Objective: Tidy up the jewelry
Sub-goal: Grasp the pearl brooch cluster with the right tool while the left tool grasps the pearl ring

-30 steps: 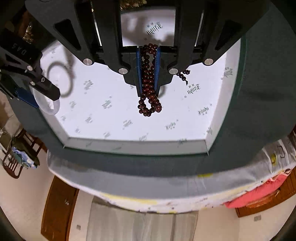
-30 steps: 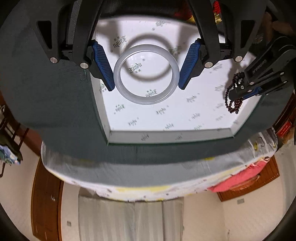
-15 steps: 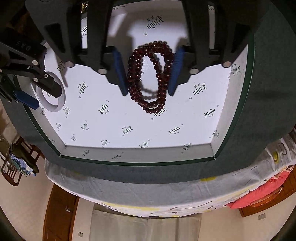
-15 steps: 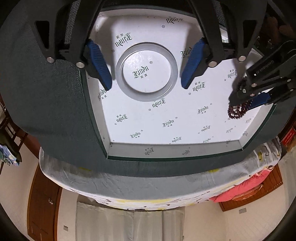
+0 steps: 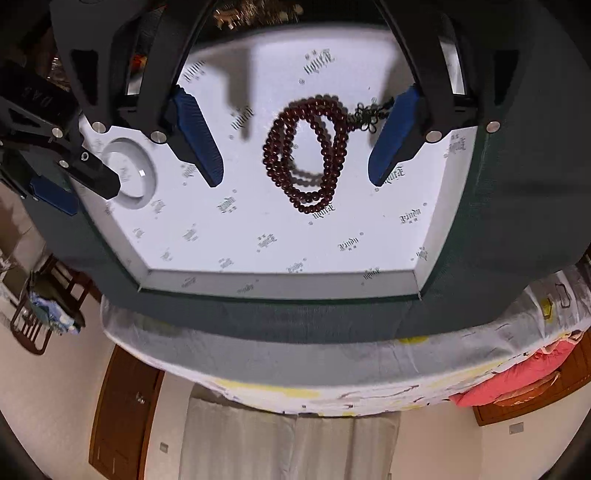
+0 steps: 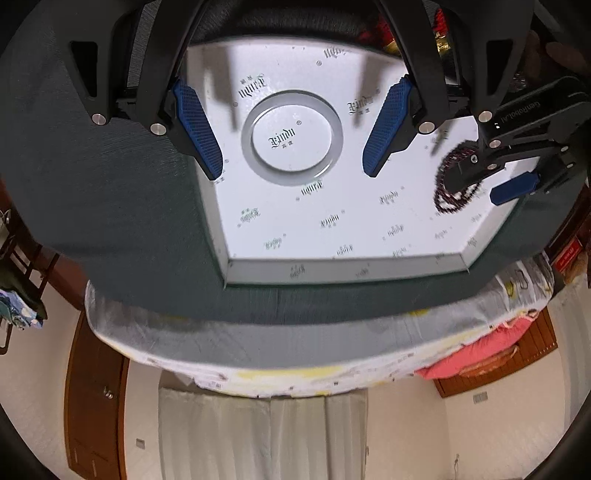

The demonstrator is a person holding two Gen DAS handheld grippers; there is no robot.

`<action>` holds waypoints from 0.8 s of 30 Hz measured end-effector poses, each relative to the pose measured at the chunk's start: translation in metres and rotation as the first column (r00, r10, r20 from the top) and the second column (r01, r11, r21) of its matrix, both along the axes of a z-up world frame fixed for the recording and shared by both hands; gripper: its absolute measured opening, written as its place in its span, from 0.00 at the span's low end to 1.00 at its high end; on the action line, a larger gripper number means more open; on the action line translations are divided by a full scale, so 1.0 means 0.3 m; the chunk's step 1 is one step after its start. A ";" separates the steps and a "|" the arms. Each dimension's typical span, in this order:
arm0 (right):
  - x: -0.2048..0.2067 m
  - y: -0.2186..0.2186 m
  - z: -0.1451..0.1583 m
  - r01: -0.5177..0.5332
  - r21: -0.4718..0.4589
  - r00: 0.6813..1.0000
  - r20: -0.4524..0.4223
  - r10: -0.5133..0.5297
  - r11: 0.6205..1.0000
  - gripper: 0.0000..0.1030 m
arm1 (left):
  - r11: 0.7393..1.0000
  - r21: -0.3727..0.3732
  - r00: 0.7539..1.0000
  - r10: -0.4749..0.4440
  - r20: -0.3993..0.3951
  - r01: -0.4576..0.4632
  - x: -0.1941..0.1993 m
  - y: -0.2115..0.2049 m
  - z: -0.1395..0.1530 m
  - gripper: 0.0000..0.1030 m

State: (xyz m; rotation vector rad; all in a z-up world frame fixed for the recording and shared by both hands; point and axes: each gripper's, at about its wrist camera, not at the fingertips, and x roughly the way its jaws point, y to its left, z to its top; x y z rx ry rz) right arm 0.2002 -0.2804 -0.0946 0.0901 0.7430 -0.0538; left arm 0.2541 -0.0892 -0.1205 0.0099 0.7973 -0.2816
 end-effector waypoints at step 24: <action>-0.417 -0.084 -0.053 0.112 -0.033 0.994 0.018 -0.111 0.993 0.73 | 0.998 0.025 0.995 0.059 0.078 -0.061 -0.497 0.066 0.007 0.78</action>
